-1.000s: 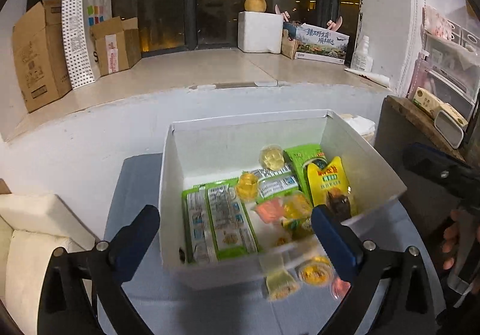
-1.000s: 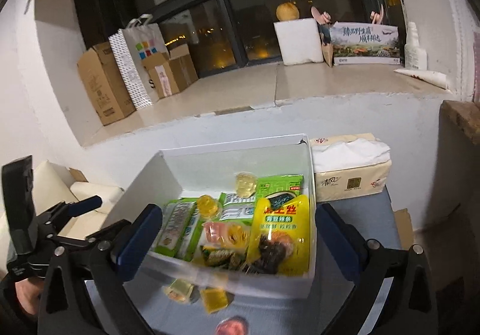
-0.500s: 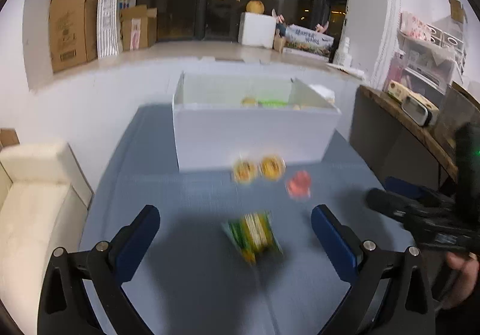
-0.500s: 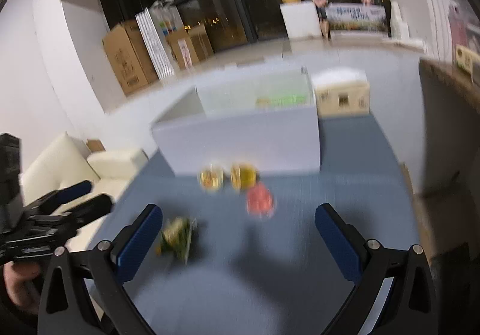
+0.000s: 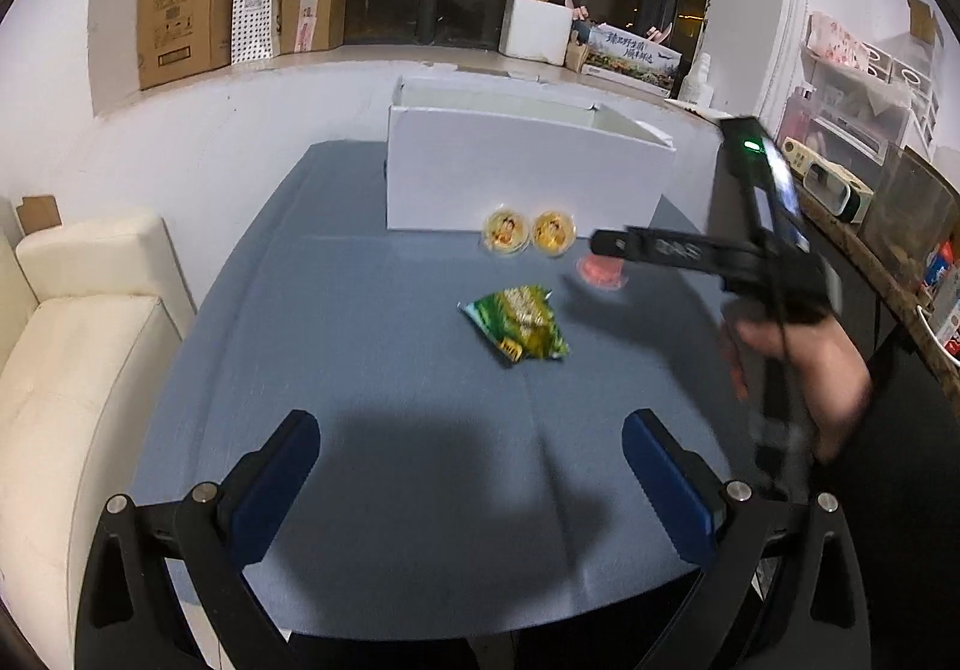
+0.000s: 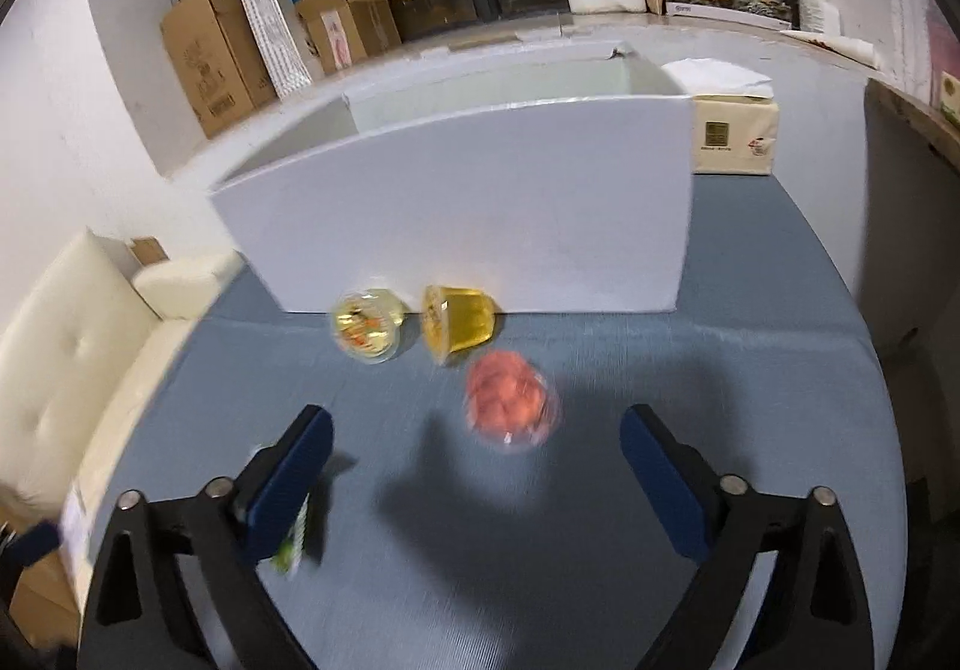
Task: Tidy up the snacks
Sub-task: 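Grasp the pink jelly cup with the right tool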
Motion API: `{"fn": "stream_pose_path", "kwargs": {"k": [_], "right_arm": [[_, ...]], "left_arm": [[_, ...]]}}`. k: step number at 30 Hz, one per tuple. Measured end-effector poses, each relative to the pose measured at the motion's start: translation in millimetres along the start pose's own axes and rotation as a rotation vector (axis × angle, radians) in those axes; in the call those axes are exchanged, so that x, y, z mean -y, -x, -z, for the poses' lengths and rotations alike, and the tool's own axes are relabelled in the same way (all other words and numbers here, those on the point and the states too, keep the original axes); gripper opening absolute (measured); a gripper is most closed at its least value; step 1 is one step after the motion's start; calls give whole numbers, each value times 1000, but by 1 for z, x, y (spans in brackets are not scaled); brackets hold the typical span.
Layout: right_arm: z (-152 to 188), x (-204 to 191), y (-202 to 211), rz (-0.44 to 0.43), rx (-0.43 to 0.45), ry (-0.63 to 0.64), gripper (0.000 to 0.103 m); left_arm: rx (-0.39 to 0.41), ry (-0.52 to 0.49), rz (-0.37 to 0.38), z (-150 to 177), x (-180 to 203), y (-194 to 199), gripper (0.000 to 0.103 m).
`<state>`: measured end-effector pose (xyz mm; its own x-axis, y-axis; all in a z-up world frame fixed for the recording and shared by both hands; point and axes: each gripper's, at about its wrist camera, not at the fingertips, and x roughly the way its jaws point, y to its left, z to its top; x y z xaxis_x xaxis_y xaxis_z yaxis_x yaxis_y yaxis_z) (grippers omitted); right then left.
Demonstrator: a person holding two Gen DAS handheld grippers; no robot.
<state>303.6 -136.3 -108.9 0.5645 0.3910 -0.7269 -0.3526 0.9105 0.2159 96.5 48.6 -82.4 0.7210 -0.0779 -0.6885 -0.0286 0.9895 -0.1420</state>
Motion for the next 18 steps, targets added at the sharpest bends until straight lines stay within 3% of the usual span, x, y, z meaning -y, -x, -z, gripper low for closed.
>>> {"fn": "stream_pose_path", "kwargs": {"k": [1,3,5,12,18], "right_arm": [[-2,0,-8,7,-15,5,87],[-3,2,-22,25,-56,2,53],[-1,5,-32,27,-74,2,40],[8,4,-23,-24,-46,39,40],[11,-1,24,-83,35,46,40]], "left_arm": [[-3,4,-1,2,-2,1,103],[-7,9,1,3,-4,0,103],[-8,7,3,3,-5,-1,103],[-23,10,16,1,-2,-13,103],[-34,-15,33,-9,8,-33,103]]}}
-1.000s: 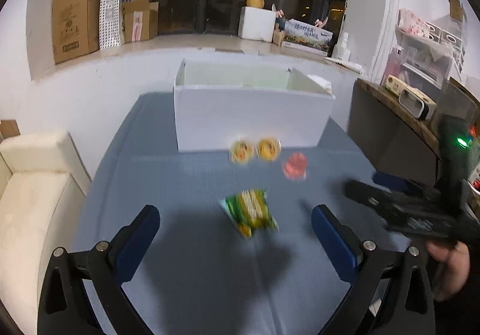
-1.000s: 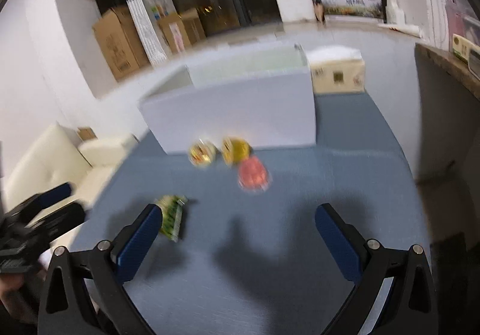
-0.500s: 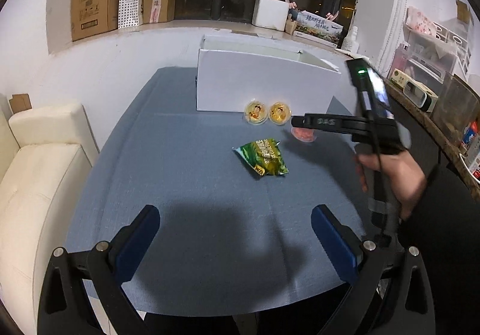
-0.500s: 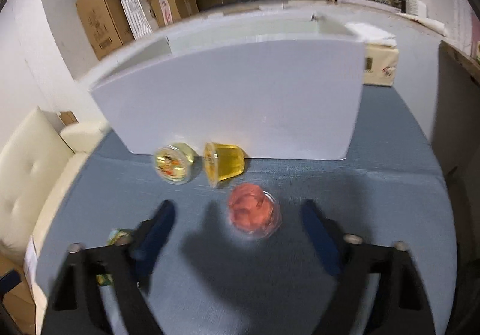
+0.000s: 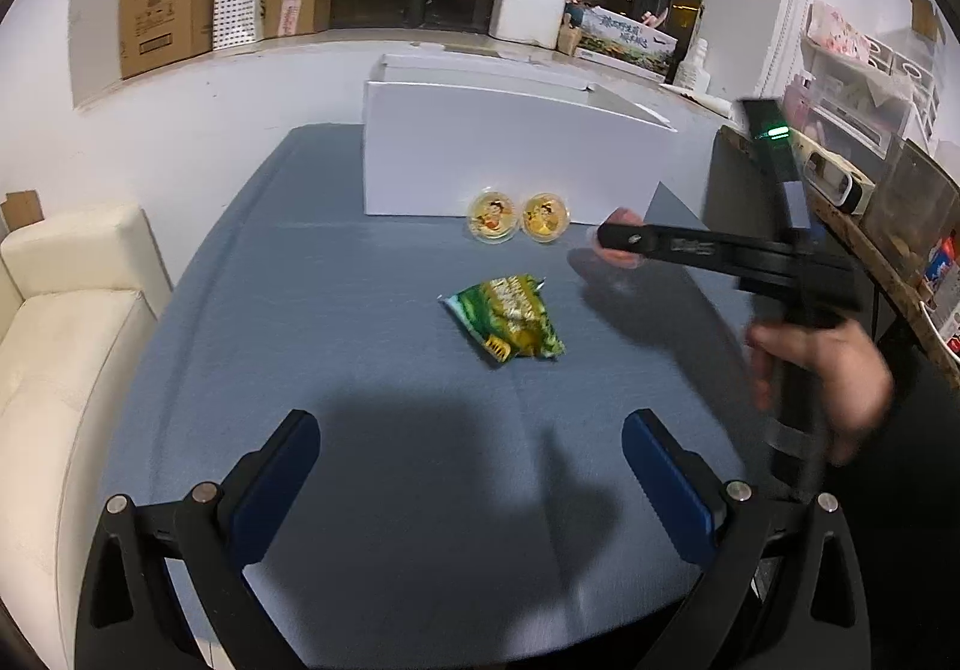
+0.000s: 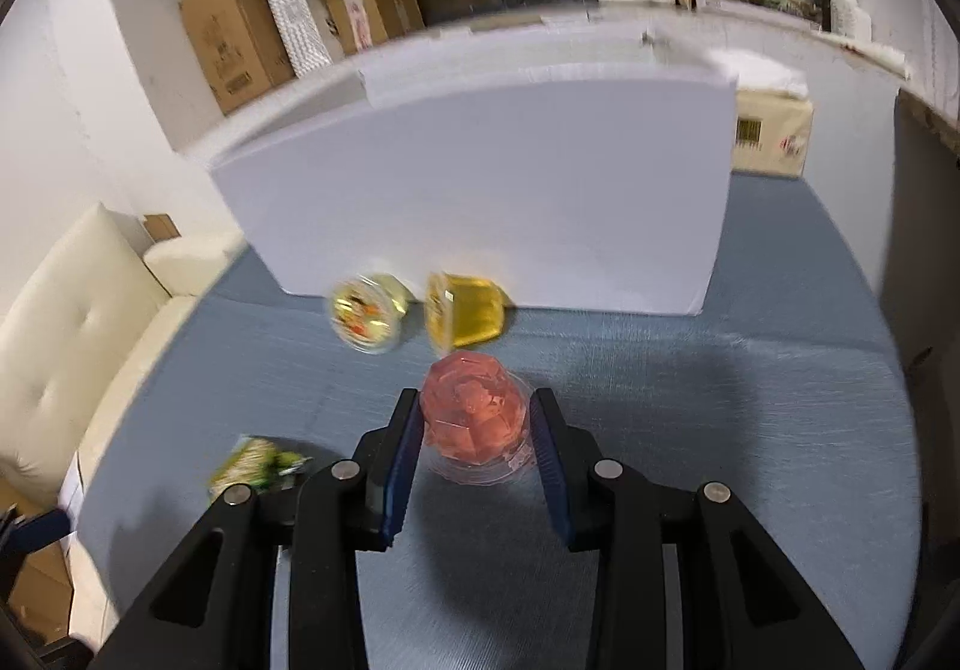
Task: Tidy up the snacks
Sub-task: 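Grasp the pink jelly cup with the right tool, then grasp the green garlic packet with the left tool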
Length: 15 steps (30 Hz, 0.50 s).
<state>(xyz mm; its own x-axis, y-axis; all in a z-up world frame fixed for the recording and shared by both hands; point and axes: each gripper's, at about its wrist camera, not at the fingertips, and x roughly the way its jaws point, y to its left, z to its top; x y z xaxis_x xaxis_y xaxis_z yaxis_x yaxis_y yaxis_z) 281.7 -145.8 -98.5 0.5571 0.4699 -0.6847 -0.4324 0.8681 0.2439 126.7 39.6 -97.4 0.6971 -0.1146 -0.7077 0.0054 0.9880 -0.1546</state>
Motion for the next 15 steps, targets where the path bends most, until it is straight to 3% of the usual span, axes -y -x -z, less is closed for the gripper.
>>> {"fn": "stream_pose_path", "kwargs": {"k": [8,15], "right_arm": [[19,-5,77,-62,115,-36,40],[36,6,112,-33,157,-70,40]], "left_arm": [[-39,-40,-15,-27,16,-50,103],[-77,-33,-49,-48,22,-95,103]]}}
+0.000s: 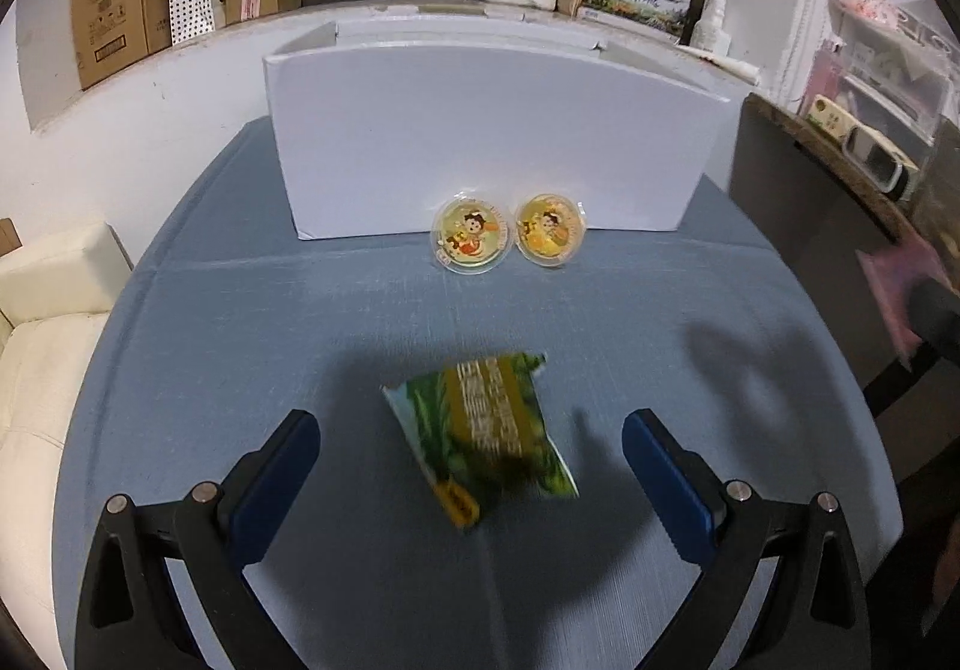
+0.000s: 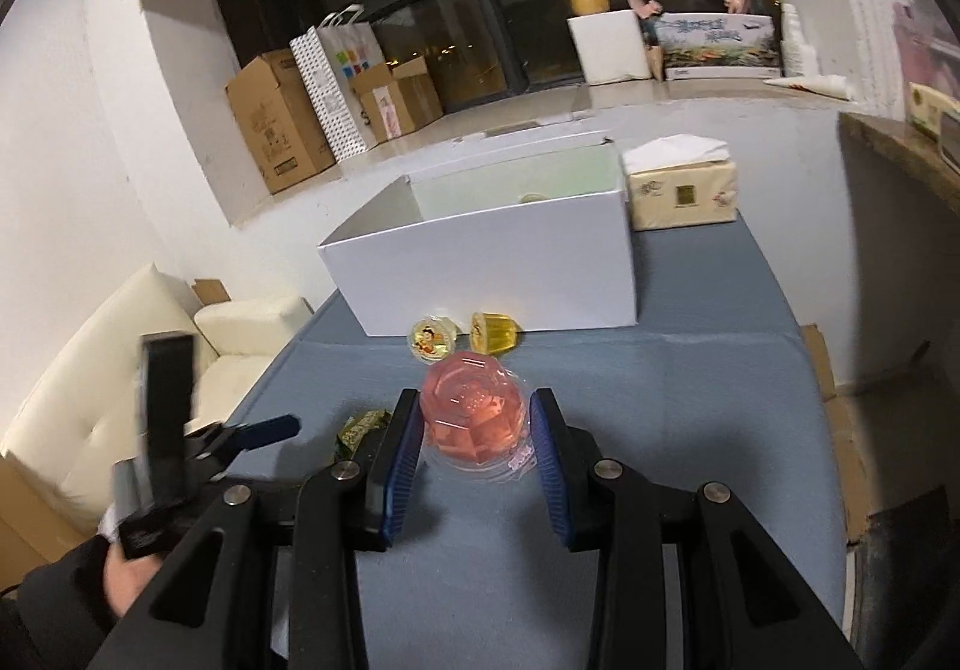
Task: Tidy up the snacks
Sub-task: 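Grasp the green garlic packet with the left tool, then lower the green packet and pink cup into the white box, opening both tools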
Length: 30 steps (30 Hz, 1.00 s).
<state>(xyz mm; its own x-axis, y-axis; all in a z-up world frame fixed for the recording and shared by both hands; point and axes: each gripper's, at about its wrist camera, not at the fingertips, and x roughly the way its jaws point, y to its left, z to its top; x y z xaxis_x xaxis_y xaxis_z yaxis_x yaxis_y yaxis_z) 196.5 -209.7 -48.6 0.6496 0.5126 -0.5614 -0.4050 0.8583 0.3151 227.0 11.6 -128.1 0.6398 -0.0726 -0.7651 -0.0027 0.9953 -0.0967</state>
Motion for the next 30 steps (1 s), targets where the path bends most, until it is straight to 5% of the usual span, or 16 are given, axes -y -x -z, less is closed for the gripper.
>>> {"fn": "stream_pose_path", "kwargs": {"k": [4,6,7,10,22,30], "right_arm": [[4,7,7,3,3,-20,40],[6,7,8,0,1,-23,40],[7,7,9,-3,1,-23,40],[9,5,8,-6,1,-23,40],[-4,-6,-2,-33,11,6,40],[-81,-10,-28,-47,78,41,40]], "left_arm": [[-16,2,-10,-3,0,-11,102],[-23,-5,2,-1,1,-14,86],[-44,-20,-11,0,3,-17,60],[-33,-45,-8,2,7,-11,40],[129,-76,30,-29,9,56,40],[220,-85,22,-107,-4,71,40]]}}
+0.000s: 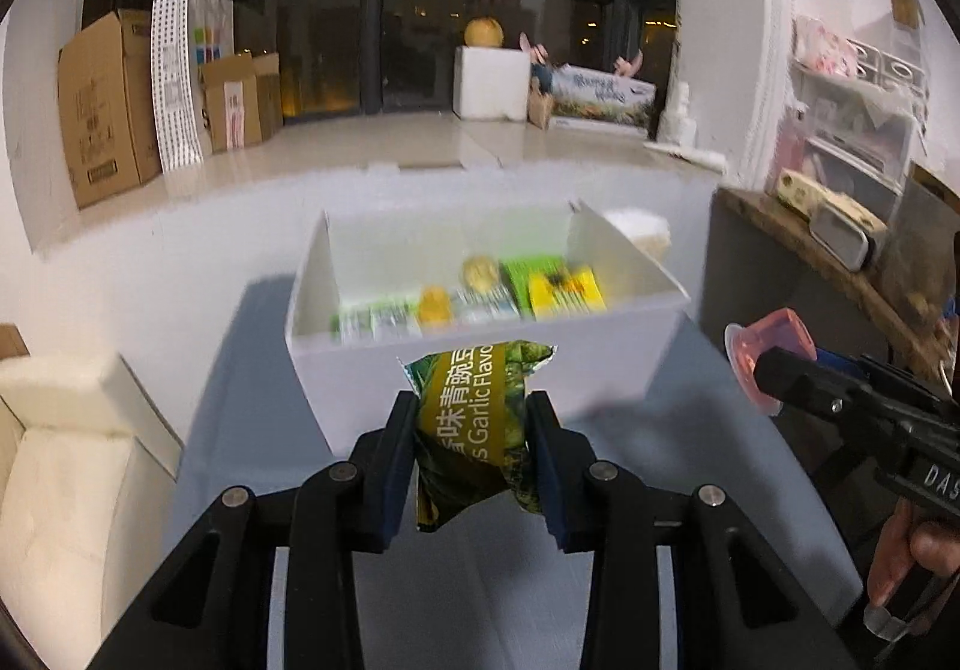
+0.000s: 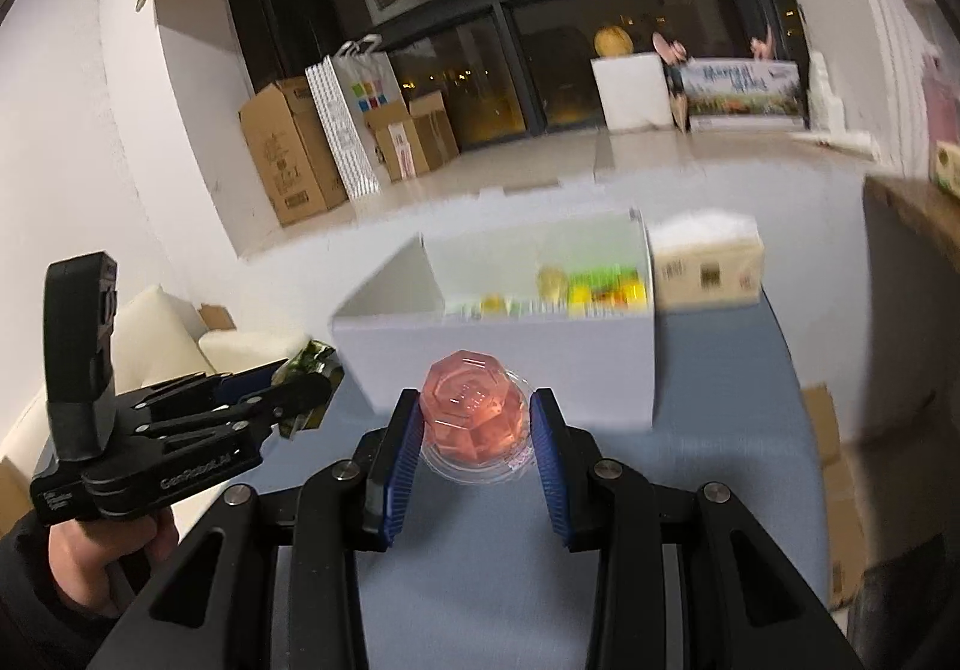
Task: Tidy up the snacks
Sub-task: 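Lower the green packet and pink cup into the white box, opening both tools, then move the right tool to the yellow jelly cup and grasp it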
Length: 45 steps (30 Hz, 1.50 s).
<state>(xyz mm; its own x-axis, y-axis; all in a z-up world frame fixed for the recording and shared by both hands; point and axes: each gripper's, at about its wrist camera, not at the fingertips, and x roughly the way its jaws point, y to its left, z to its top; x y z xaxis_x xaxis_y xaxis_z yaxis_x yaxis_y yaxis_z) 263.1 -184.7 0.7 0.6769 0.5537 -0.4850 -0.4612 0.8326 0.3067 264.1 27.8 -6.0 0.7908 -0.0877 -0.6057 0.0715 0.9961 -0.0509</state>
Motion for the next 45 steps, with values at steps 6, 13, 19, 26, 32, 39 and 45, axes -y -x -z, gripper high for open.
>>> {"fn": "stream_pose_path", "kwargs": {"k": [6,13,19,26,32,39,45], "right_arm": [[-53,17,-51,17,-2,-26,40],[-79,32,-117,48,-63,-4,40],[-75,49,-138,82,-65,-33,92],[-65,40,-117,72,-55,-15,103],[-45,24,-67,12,-15,-56,103],[18,16,-29,19,-67,-102,103],[72,14,-48,64,-184,-115,103]], "left_arm": [[12,4,-24,-54,-23,-39,40],[-29,-13,-23,-82,-34,-96,48],[-95,-5,-24,-70,-42,-133,103],[-92,-23,-20,-52,-37,-121,103],[-56,10,-1,-32,-32,-71,103],[-34,59,43,33,-25,-1,103],[-50,86,63,92,-16,35,103]]}}
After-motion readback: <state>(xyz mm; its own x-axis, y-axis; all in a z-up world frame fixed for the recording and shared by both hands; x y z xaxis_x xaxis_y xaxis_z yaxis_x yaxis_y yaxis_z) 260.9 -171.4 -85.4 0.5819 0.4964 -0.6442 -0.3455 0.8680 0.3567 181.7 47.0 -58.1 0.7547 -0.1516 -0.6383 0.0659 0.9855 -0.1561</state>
